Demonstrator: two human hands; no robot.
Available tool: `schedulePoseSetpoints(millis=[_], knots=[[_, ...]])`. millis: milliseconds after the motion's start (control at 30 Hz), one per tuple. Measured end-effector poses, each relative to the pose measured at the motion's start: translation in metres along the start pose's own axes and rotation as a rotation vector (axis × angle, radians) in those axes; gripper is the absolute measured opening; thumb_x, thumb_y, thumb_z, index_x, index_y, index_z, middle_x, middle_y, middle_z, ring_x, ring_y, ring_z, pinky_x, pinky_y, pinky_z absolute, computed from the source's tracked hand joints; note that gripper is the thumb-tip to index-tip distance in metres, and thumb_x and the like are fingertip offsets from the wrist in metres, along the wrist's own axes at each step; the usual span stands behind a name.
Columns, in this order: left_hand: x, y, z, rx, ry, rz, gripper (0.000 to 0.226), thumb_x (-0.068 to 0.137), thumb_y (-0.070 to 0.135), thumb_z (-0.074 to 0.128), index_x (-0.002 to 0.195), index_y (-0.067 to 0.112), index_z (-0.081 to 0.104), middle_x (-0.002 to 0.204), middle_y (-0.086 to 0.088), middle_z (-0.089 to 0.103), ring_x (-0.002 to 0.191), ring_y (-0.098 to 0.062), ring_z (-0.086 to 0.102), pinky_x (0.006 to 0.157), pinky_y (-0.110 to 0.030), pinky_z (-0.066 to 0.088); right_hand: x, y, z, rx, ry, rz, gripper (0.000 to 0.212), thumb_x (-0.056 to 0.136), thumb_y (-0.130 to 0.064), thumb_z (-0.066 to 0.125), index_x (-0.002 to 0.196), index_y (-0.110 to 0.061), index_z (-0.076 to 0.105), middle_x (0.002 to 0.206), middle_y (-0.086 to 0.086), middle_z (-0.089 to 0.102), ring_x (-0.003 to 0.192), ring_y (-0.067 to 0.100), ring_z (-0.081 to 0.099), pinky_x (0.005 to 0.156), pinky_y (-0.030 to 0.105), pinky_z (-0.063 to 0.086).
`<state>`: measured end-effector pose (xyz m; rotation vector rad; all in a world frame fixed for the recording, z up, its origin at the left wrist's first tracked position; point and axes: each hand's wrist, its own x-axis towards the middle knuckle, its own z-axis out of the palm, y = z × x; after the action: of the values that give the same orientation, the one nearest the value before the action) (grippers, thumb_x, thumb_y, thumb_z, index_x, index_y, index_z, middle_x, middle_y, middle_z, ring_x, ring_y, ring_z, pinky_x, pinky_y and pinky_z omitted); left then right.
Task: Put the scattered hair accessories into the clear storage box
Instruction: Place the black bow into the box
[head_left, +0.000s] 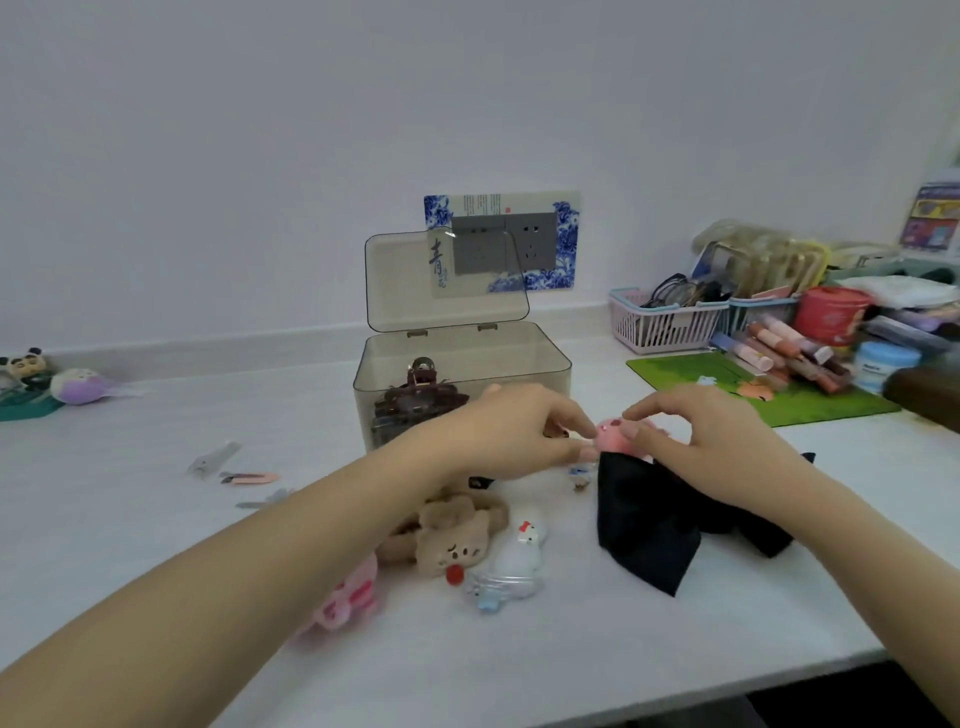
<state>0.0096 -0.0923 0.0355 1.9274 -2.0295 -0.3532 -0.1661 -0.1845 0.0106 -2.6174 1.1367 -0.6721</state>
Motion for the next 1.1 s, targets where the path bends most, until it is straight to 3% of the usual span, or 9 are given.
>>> schedulePoseSetpoints(millis=[100,233,300,467,600,767,867,1000,1100], knots=[[0.007,0.018,0.017,-0.047,-0.096,-0.023,0.052,0.086,0.048,0.057,0.133,0.030,0.047,0.133,0.008,0.055,0.106,-0.008,0.057,0.098,-0.028,0.040,-0.009,0.028,0.001,-0.195,-0.016,0.102,0.049,0.080,-0.066,0.035,0.113,-0.039,0.060,0.123,-0.009,0.061,0.118,0.020,0.052,0.098,0.040,0.038],[0.018,0.034,0.034,-0.134,-0.116,-0.013,0.053,0.083,0.043,0.063,0.132,0.029,0.048,0.134,0.010,0.053,0.098,-0.006,0.051,0.088,-0.019,0.038,-0.022,0.046,0.004,0.049,-0.175,0.170,0.056,0.079,-0.073,0.026,0.102,-0.037,0.062,0.110,-0.010,0.065,0.105,0.020,0.058,0.093,0.041,0.044],[0.024,0.036,0.042,-0.154,-0.082,-0.023,0.047,0.081,0.038,0.068,0.124,0.025,0.054,0.122,0.009,0.058,0.101,-0.008,0.053,0.085,-0.019,0.039,-0.025,0.050,0.004,0.172,-0.169,0.157,0.050,0.088,-0.060,0.027,0.093,-0.027,0.064,0.095,-0.006,0.068,0.096,0.020,0.061,0.087,0.036,0.046],[0.032,0.034,0.054,-0.207,-0.004,-0.038,0.028,0.076,0.027,0.074,0.100,0.014,0.064,0.085,0.009,0.054,0.083,-0.009,0.051,0.060,-0.007,0.036,-0.034,0.052,0.000,0.313,-0.204,0.130,0.027,0.095,-0.034,0.043,0.112,-0.023,0.061,0.104,-0.011,0.061,0.098,0.009,0.055,0.077,0.013,0.039],[0.033,0.032,0.055,-0.243,-0.017,-0.056,0.018,0.077,0.022,0.073,0.088,0.010,0.068,0.081,-0.001,0.059,0.075,-0.013,0.050,0.067,-0.023,0.038,-0.040,0.055,-0.001,0.387,-0.221,0.105,0.026,0.091,-0.037,0.050,0.114,-0.028,0.061,0.109,-0.015,0.063,0.098,-0.002,0.056,0.079,0.008,0.039],[0.029,0.026,0.048,-0.351,0.022,-0.087,0.008,0.081,0.019,0.070,0.085,0.014,0.066,0.072,0.004,0.057,0.066,-0.007,0.049,0.059,-0.012,0.037,-0.043,0.052,0.005,0.458,-0.235,0.042,0.024,0.088,-0.037,0.056,0.112,-0.034,0.059,0.107,-0.018,0.064,0.098,-0.001,0.059,0.084,0.011,0.044],[0.025,0.020,0.040,-0.406,0.039,-0.104,0.012,0.081,0.020,0.070,0.089,0.011,0.068,0.081,-0.002,0.062,0.074,-0.012,0.052,0.071,-0.022,0.040,-0.038,0.044,0.006,0.548,-0.170,0.022,0.017,0.088,-0.033,0.058,0.103,-0.039,0.063,0.101,-0.020,0.068,0.092,-0.005,0.062,0.078,0.004,0.044],[0.015,0.011,0.021,-0.480,0.117,-0.096,0.005,0.081,0.023,0.069,0.077,0.023,0.066,0.081,-0.001,0.065,0.075,-0.012,0.056,0.074,-0.025,0.042,-0.026,0.025,0.004,0.690,-0.108,-0.016,0.021,0.088,-0.029,0.059,0.107,-0.030,0.066,0.102,-0.011,0.072,0.095,0.004,0.066,0.085,0.019,0.050],[0.007,0.008,0.001,-0.594,0.171,-0.112,0.004,0.086,0.026,0.064,0.082,0.024,0.064,0.077,0.005,0.066,0.067,-0.003,0.059,0.064,-0.013,0.047,-0.012,0.008,-0.002,0.726,-0.033,-0.050,0.021,0.087,-0.030,0.061,0.107,-0.029,0.066,0.103,-0.007,0.071,0.096,0.007,0.066,0.087,0.022,0.051]])
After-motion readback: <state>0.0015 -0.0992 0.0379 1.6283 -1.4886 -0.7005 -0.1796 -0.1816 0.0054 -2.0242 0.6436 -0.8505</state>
